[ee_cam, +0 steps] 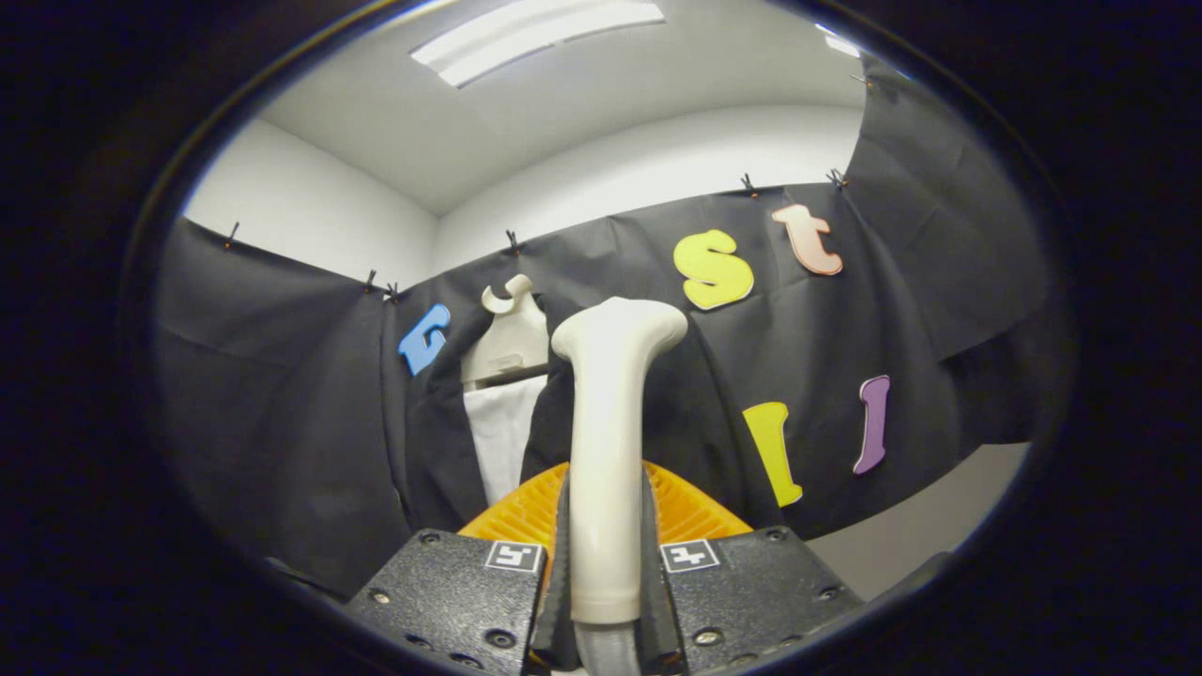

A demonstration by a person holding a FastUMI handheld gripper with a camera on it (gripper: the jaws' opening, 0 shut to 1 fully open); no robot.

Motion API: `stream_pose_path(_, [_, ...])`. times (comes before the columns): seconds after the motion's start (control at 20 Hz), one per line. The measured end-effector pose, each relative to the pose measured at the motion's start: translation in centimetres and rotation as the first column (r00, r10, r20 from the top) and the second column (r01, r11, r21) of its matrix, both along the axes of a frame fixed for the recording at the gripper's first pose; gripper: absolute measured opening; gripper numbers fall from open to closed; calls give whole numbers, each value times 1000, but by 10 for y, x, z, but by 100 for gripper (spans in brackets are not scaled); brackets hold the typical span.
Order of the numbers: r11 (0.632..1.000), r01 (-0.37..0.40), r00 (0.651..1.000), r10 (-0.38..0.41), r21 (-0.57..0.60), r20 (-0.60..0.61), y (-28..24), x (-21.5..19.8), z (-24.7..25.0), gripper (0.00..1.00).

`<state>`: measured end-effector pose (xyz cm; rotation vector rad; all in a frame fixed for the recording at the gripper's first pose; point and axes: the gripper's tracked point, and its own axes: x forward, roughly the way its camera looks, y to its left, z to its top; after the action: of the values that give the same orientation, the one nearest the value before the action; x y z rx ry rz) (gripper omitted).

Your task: Iron the clothes twice with a garment steamer, once on the left side and once on the right side.

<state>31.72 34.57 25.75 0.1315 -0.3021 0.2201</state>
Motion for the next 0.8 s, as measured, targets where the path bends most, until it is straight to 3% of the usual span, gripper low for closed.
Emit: stream_pose_path(0.8, [999,7,990,-11,-32,-143,-8,-22,-74,32])
